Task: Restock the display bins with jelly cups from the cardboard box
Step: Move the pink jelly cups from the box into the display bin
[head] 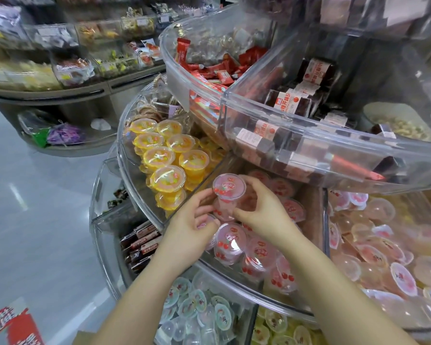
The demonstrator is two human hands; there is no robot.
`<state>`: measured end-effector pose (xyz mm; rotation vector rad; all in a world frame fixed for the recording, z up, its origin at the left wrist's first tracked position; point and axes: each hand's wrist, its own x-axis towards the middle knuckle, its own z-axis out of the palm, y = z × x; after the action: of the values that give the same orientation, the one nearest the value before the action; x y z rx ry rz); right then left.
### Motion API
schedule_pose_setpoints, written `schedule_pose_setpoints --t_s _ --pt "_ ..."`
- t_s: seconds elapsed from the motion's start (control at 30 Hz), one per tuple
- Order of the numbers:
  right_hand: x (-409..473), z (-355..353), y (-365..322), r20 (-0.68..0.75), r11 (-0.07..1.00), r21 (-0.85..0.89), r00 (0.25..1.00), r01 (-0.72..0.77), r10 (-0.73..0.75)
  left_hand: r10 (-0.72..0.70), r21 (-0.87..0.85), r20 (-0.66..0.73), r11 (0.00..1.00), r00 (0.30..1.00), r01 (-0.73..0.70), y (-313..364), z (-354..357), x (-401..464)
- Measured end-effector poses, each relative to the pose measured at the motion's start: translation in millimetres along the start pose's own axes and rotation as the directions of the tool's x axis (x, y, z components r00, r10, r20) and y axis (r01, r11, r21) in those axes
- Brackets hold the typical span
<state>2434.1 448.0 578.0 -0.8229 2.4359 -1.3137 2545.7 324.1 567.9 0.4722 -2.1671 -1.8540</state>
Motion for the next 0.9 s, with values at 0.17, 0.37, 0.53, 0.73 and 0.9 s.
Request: schedule_pose_setpoints --t_s 0.17,0.37,0.53,0.73,0.9 --pt "-25 -10 -23 -0.149 0.999 -0.023 0.988 0.038 -0.041 0.071 -0.023 -0.079 0.997 0.994 -0.073 3 -15 -21" --pt "-61 27 -79 -0.267 0.954 -0.046 0.916 0.297 -0.298 0.082 -0.037 -0.349 0.994 0.934 -0.101 -10 -71 -78" --pt "-100 152 -106 0.401 0.906 0.227 0.814 0.357 -0.421 -0.155 -0.127 -0.630 0.987 0.761 0.096 -85 -134 -166" --pt "-150 349 1 0.920 0.991 -0.133 0.370 -0.024 0.133 -0.560 -0.400 -0.693 0.823 0.455 0.403 -257 -171 -274" --pt "-177 485 134 0.911 0.922 -0.380 0.203 0.073 0.360 -0.775 -0.484 -0.560 0.592 0.292 0.644 -425 -163 -320"
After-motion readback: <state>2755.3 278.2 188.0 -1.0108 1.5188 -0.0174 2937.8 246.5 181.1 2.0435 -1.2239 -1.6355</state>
